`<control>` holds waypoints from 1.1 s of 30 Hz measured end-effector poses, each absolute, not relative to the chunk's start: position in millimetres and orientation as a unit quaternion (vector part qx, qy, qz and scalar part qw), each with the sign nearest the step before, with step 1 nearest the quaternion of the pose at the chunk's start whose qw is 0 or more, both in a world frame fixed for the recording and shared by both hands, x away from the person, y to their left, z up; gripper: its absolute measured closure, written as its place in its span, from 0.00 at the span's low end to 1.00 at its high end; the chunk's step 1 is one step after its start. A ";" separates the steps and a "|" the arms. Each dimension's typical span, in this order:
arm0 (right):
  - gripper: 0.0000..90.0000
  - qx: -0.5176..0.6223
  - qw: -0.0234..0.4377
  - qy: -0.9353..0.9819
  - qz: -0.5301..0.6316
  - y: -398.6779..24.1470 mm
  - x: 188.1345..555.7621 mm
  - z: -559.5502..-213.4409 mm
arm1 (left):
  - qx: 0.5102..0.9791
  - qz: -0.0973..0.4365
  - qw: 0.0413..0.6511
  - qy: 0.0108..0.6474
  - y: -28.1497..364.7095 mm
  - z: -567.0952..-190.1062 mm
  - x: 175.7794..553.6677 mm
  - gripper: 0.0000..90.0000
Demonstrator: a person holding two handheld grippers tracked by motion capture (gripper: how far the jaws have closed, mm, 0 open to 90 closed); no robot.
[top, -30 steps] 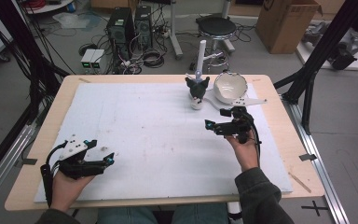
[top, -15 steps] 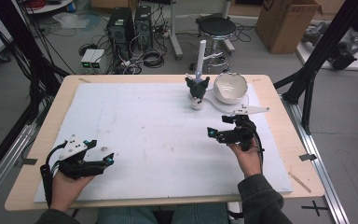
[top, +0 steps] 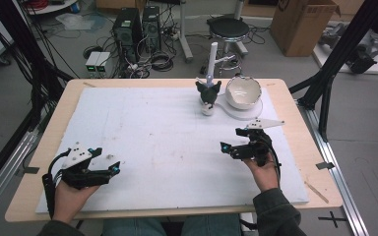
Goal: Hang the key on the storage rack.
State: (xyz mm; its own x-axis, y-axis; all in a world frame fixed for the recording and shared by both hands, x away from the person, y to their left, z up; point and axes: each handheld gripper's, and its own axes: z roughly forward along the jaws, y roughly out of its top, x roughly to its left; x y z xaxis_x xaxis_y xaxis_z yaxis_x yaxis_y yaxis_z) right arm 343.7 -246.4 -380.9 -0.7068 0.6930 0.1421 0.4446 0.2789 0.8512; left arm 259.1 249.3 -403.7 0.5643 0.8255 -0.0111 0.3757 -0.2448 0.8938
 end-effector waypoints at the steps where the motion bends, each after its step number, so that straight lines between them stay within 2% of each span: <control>1: 0.13 0.361 0.129 0.790 0.479 -247.0 342.8 -381.3 | 0.752 0.238 0.466 0.399 249.3 -403.7 259.0 0.21; 33: 0.13 0.370 0.138 0.787 0.474 -275.2 321.5 -401.5 | 0.756 0.232 0.467 0.395 251.7 -405.4 257.8 0.21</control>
State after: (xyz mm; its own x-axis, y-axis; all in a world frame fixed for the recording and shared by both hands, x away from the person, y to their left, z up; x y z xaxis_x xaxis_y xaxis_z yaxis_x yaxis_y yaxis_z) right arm 321.5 -275.2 -401.5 -0.6877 0.7133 0.1350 0.4522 0.2755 0.8483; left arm 257.8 251.7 -405.4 0.5801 0.8144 -0.0174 0.3807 -0.2521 0.8897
